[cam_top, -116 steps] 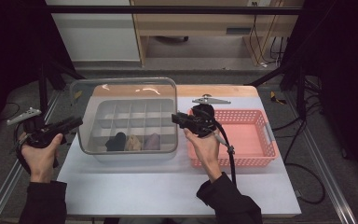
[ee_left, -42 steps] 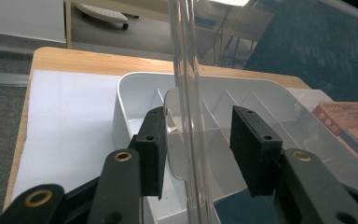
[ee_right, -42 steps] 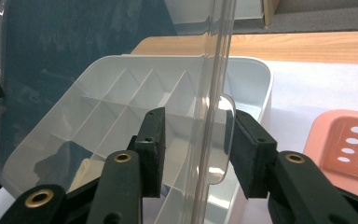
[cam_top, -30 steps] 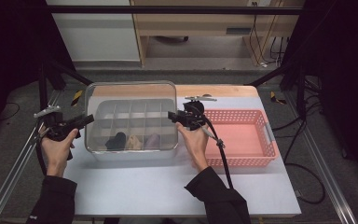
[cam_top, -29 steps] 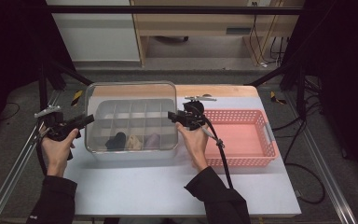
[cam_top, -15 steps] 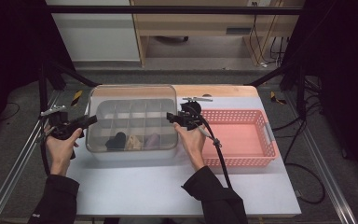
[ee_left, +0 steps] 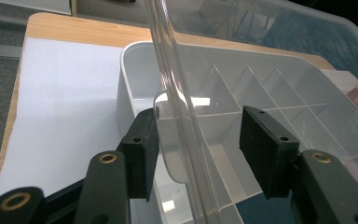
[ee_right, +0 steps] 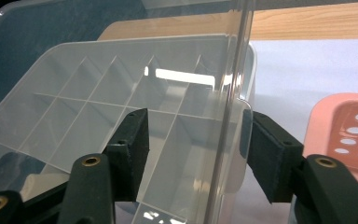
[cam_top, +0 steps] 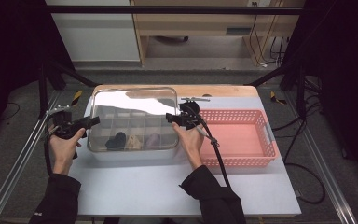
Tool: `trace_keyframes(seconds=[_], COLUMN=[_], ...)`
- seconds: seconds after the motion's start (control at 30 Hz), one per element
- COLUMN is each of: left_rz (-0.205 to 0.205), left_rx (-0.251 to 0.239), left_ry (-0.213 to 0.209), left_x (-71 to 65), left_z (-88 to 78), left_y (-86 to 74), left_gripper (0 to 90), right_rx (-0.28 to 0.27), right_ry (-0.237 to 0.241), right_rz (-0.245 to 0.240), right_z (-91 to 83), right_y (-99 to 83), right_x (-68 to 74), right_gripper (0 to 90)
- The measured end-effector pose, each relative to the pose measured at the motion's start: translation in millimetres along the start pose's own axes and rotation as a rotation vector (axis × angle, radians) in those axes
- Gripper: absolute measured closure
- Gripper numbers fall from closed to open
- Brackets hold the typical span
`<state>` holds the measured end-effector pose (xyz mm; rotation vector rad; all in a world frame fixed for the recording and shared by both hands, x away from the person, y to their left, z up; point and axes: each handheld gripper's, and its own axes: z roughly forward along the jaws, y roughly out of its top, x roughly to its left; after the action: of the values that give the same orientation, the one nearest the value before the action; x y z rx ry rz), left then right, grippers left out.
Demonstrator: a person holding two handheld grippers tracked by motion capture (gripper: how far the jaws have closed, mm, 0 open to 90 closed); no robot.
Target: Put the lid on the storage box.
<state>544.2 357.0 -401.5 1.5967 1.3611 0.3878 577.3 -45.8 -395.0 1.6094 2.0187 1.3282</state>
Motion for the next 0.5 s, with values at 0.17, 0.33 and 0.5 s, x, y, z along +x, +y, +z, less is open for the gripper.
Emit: trace_keyframes(seconds=[0.17, 0.33, 0.5], left_rz=[0.002, -0.006, -0.012], left_rx=[0.008, 0.022, 0.027], left_ry=[0.0, 0.001, 0.001], left_x=[1.3, 3.2, 6.1], left_z=[2.1, 5.0, 6.1], left_y=[-0.5, -1.3, -1.9], left_gripper=[46.2, 45.8, 45.5], right_rx=[0.002, 0.021, 0.035], right_ry=[-0.009, -0.02, -0.027], right_rz=[-0.001, 0.004, 0.004], right_z=[3.4, 7.7, 10.9], right_y=[-1.2, -1.9, -1.7], right_x=[1.1, 1.7, 3.3], right_gripper=[40.1, 37.7, 36.8])
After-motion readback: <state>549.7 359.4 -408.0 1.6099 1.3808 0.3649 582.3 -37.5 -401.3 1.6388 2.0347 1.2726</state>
